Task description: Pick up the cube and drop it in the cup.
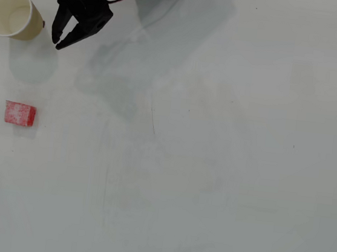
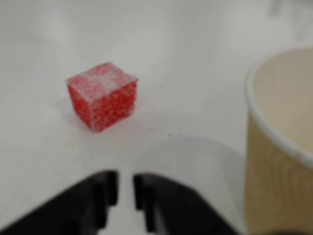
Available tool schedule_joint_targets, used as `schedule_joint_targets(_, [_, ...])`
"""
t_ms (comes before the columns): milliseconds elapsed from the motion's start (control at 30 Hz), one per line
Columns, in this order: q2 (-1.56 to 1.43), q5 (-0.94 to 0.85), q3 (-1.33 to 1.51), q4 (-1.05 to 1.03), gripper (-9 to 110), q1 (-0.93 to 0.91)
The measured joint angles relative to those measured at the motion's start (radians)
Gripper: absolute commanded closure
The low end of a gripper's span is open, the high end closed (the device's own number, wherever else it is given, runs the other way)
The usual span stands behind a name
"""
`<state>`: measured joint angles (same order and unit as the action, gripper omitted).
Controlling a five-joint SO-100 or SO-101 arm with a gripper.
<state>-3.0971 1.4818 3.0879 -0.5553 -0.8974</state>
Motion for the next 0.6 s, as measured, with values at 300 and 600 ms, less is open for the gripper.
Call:
schedule_joint_targets(300, [0.000,0.000,0.000,0.029,101,0.006])
schedule_joint_targets(600, [0.000,0.000,0.000,0.051,94,0.046])
